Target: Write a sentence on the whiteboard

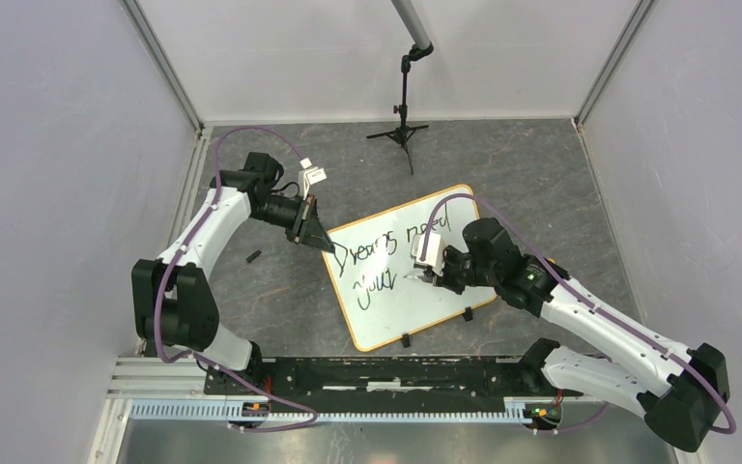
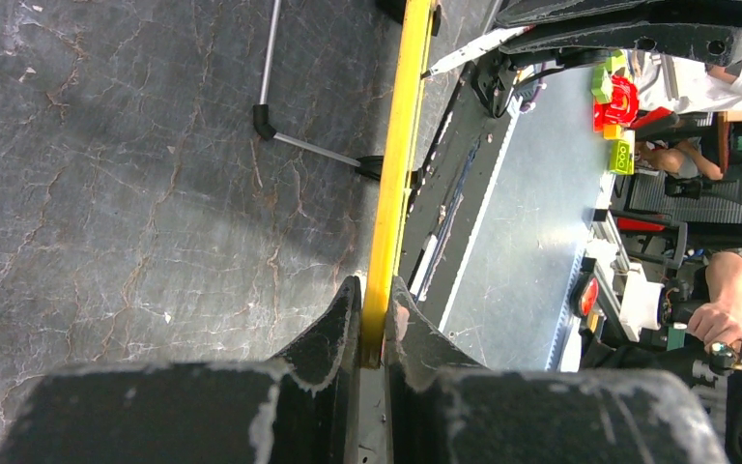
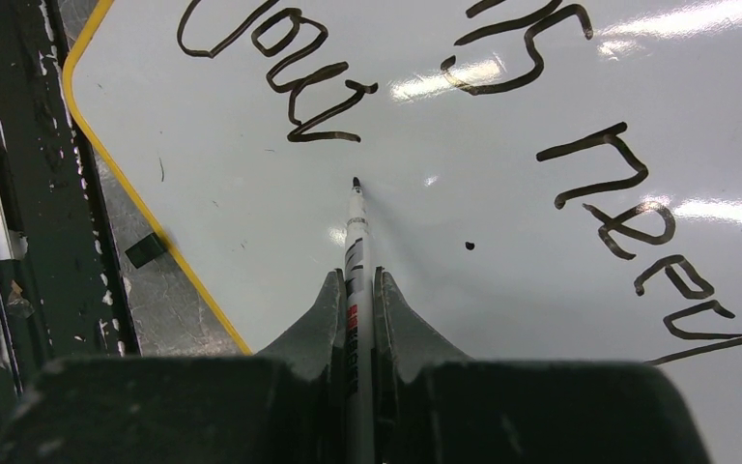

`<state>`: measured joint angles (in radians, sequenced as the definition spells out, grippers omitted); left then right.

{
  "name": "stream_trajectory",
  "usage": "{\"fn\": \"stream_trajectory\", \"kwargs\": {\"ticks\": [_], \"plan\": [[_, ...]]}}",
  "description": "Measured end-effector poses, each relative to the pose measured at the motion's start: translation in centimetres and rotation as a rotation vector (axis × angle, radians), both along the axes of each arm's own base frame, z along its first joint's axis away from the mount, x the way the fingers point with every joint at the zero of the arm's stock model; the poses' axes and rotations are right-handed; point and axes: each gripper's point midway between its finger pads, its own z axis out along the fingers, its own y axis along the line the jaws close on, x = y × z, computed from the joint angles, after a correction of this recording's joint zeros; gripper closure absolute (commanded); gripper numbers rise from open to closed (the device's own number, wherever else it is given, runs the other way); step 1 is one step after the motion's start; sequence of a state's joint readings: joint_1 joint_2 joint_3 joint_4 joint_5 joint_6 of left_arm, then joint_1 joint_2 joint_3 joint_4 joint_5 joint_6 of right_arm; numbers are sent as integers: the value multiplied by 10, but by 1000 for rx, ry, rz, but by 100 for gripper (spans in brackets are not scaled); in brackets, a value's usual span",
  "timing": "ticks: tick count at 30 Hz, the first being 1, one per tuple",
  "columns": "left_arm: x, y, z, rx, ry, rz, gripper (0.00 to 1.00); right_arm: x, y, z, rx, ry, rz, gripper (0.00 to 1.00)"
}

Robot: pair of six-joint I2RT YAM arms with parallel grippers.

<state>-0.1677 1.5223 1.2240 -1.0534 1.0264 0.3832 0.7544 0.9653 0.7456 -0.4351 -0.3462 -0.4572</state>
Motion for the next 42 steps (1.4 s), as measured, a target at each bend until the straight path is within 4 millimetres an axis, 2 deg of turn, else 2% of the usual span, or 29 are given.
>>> {"fn": "stream_trajectory", "kwargs": {"ticks": [6, 14, 21, 31, 42], "plan": [[0, 0, 0, 3, -1, 0, 97, 4, -3, 1, -10, -14, -26, 100], [0, 0, 0, 3, 0, 0, 98, 17, -11, 13, -31, -71, -90, 100], [0, 0, 0, 3, 0, 0, 98, 24, -8, 20, -33, -81, -103, 100], [0, 0, -1, 3, 0, 0, 97, 17, 1, 16, -18, -46, -47, 100], [0, 0, -1, 3, 0, 0, 98, 3, -5, 1, -57, -15, 3, 100]]}}
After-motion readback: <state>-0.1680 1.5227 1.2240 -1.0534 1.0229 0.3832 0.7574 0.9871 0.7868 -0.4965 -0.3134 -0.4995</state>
